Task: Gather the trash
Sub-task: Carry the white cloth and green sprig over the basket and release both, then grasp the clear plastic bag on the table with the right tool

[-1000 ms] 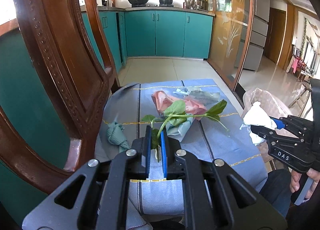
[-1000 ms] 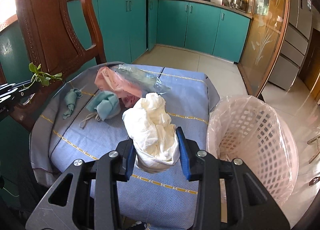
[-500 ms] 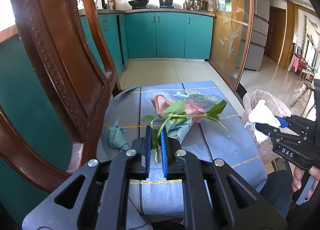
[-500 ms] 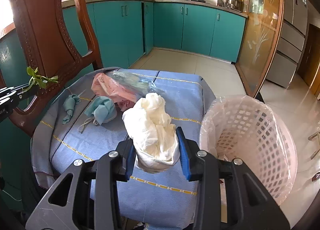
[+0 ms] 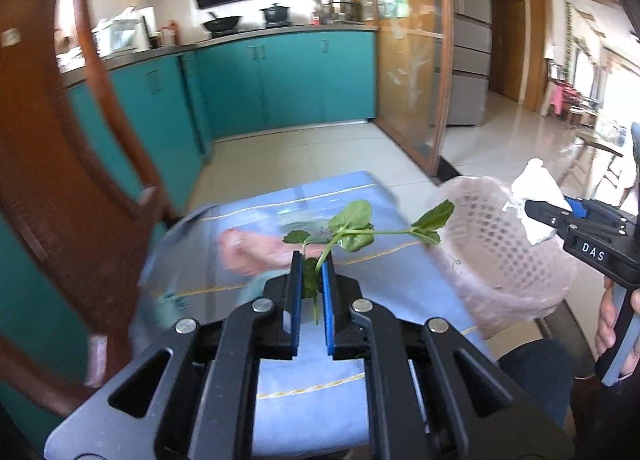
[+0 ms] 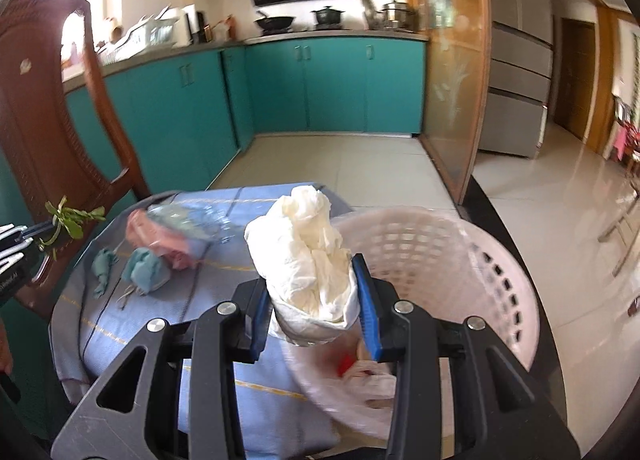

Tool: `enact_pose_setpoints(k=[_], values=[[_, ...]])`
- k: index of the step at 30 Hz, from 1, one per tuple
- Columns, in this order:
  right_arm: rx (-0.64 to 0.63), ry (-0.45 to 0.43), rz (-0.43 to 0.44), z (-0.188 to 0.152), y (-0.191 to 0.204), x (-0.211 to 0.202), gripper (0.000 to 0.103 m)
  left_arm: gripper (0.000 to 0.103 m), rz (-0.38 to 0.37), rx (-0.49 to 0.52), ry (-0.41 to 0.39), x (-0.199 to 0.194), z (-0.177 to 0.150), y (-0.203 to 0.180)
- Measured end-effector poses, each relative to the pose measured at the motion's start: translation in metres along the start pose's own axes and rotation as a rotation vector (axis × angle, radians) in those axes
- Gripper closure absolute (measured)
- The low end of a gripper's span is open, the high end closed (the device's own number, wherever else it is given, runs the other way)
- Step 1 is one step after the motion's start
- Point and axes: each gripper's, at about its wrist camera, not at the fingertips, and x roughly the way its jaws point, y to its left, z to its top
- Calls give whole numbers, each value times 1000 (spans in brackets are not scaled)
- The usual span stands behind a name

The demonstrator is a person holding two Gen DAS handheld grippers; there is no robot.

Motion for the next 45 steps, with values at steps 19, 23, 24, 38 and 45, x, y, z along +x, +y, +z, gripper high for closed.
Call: enact_pose_setpoints(k=[19, 23, 24, 38, 45], values=[[138, 41, -171, -28, -107, -9, 65, 61, -322, 218, 139, 102, 15, -181], [151, 55, -168, -28, -108, 1, 54, 32, -222, 238, 85, 100, 12, -176], [152, 64, -167, -28, -106, 5, 51, 32, -205, 233, 87, 99, 11, -170], [-15, 67, 119, 17, 15, 61, 34, 26, 190, -117, 115, 41, -26, 25], [-275, 123, 277, 46, 153, 130, 22, 25, 222, -199, 178, 18, -63, 71]])
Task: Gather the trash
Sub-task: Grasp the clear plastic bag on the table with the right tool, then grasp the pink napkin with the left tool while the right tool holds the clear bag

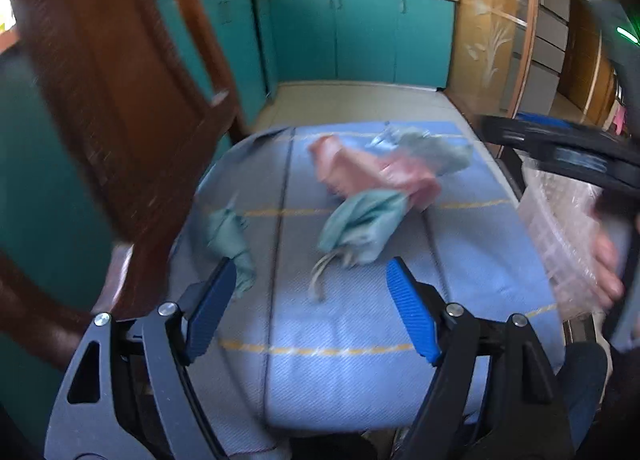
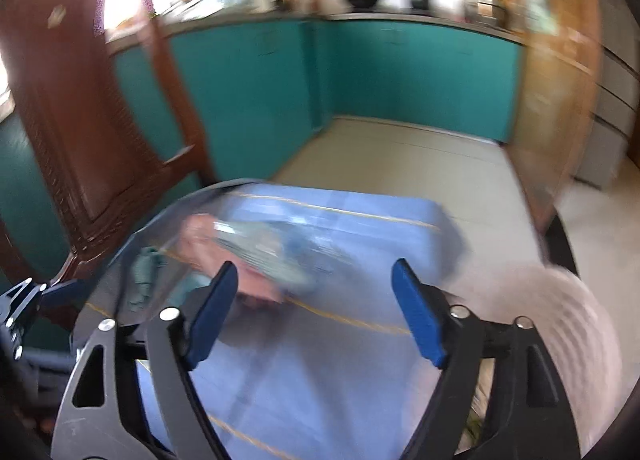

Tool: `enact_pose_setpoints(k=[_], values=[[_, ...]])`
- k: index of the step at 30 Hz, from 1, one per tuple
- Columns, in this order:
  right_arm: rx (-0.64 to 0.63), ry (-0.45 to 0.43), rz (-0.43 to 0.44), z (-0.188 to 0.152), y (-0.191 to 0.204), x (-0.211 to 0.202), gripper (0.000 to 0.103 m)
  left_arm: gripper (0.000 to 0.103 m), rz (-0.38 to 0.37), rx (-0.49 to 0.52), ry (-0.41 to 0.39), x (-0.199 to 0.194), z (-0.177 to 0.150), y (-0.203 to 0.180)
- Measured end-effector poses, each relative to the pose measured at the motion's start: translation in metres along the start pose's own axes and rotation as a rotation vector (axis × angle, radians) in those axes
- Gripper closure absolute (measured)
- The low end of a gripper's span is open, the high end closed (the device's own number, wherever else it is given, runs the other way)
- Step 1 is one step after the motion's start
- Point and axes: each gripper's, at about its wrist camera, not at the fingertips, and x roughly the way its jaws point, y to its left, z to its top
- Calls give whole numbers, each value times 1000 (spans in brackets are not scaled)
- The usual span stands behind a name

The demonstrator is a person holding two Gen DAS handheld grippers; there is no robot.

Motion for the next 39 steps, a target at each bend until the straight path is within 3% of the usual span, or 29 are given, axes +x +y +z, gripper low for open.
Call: enact_pose_setpoints(k=[4, 9, 11, 13, 17, 19, 32, 39], values=[[-199, 74, -140, 14, 44, 50, 22, 25, -32, -44, 16, -1, -9, 22], [-220, 136, -149, 16, 54, 75, 24, 25, -47, -61, 12, -2, -17, 38], [-226, 158, -148, 12, 56, 79, 48, 25, -56, -76, 11, -3, -17, 44], [-232, 163, -152, 9, 57, 80, 63, 25, -67, -86, 11, -3, -19, 48], [-235, 153, -136, 5, 57, 66, 85, 24, -82, -92, 8, -2, -21, 52], [-226, 135, -122, 5, 56, 53, 89, 24, -94, -95, 8, -1, -22, 52], [-99, -45, -8, 3, 48, -60, 92, 22, -139, -66, 17, 1, -25, 38], [-53, -50, -9, -8, 41, -70, 92, 22, -153, -51, 47, 8, -30, 30]])
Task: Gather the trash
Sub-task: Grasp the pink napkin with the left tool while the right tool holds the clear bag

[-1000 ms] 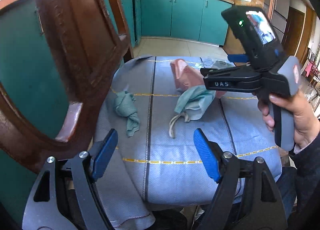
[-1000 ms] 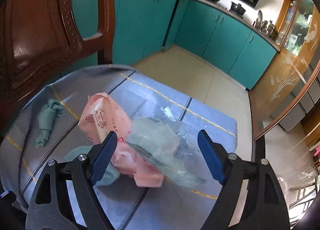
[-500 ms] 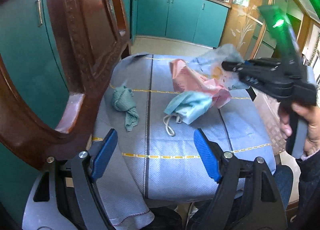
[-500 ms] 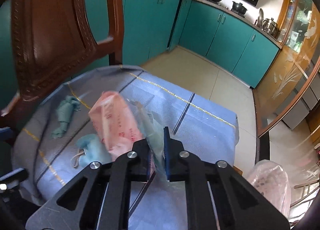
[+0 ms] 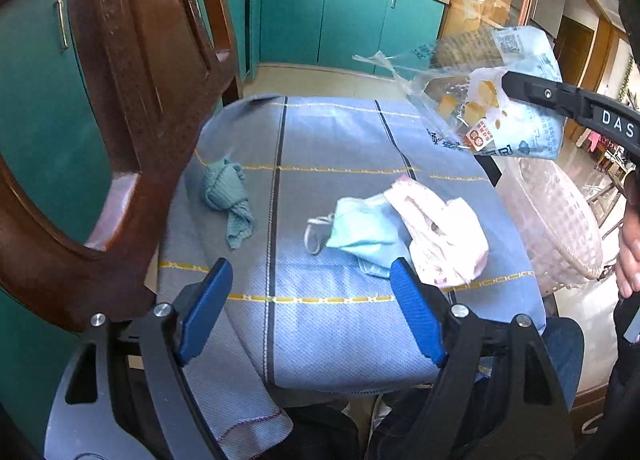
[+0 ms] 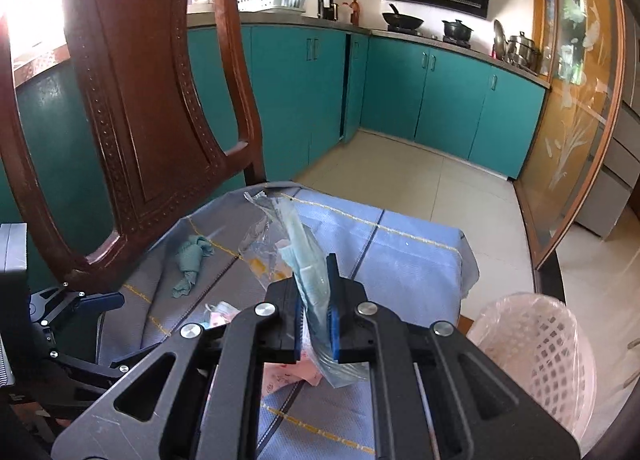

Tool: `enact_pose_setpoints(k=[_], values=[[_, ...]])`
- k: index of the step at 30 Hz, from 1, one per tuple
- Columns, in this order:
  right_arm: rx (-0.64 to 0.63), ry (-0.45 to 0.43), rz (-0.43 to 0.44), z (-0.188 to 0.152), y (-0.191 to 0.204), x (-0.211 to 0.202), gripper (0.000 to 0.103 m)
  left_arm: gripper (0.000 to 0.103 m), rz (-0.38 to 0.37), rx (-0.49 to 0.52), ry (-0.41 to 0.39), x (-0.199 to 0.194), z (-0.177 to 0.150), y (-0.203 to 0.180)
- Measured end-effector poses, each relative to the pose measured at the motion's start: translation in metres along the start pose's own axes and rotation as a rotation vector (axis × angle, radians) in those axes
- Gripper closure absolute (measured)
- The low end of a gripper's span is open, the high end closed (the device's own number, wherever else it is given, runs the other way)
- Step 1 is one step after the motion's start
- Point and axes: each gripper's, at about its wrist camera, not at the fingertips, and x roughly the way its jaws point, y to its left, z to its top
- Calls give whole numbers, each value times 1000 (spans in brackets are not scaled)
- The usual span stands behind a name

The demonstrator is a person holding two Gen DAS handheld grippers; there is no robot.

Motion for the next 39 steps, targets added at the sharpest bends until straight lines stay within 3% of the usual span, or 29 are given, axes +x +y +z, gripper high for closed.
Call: enact_pose_setpoints(k=[20, 26, 33, 39], values=[[151, -30, 4, -29, -32, -32, 92, 21, -2, 49, 15, 6, -1, -13], [180, -34, -2, -36, -40, -36, 92, 16, -20, 111, -4, 10, 9, -34], [220, -39, -12, -43, -52, -42, 92, 12, -120, 207, -17, 4, 18, -74], [218, -41, -27, -46, -53, -46, 92, 10, -68, 231, 5, 17, 24, -94]])
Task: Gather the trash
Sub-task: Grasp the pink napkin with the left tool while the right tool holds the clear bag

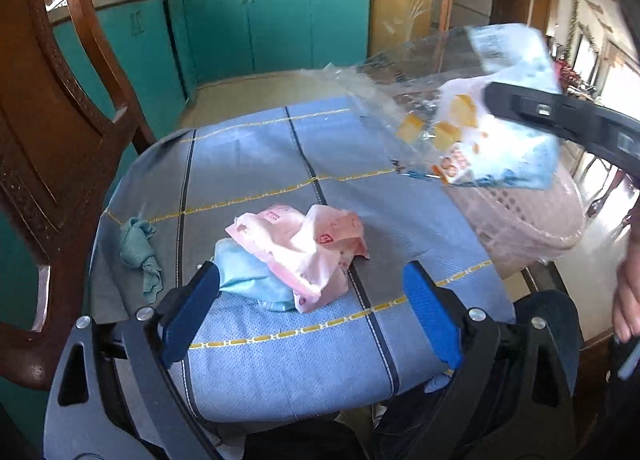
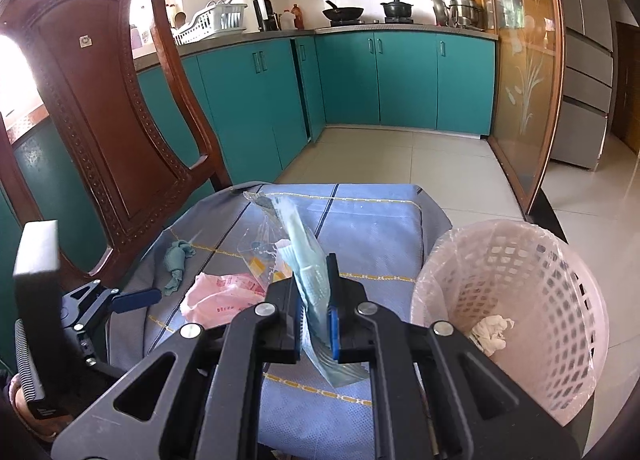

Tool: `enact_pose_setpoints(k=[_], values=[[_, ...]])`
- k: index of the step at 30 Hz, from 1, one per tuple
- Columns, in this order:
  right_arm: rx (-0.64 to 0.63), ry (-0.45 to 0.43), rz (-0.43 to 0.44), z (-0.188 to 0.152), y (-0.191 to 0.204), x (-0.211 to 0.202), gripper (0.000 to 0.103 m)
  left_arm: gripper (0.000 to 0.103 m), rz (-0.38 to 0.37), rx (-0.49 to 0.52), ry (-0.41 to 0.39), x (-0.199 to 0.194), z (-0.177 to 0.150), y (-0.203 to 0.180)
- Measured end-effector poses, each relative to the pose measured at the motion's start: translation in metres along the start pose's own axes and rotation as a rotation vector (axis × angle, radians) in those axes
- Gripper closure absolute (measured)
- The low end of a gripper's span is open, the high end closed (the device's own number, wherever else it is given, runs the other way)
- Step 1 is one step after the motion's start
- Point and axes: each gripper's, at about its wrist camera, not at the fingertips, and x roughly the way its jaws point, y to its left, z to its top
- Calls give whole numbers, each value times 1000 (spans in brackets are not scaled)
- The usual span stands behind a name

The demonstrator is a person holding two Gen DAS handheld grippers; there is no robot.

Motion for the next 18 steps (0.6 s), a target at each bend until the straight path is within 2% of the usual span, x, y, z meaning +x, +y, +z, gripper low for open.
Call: enact_pose_setpoints(k=[4, 7, 10, 13, 14, 18], values=[[-5, -2, -5, -3, 0, -1, 92, 10, 19, -36, 35, 16, 5, 2], [-6, 4, -2, -6, 1, 0, 92, 13, 46, -13, 41, 24, 4, 1], [-5, 11, -2, -8, 0, 1, 92, 37, 49, 2, 55, 28, 1, -1], [-2, 15, -2, -9, -1, 1, 92, 48, 45, -16, 63, 29, 0, 2], [1, 16, -1, -9, -1, 2, 92, 57, 41, -22, 61, 29, -1, 3], [1, 19, 2, -9, 0, 3, 92, 67, 30, -35, 65, 30, -2, 6]])
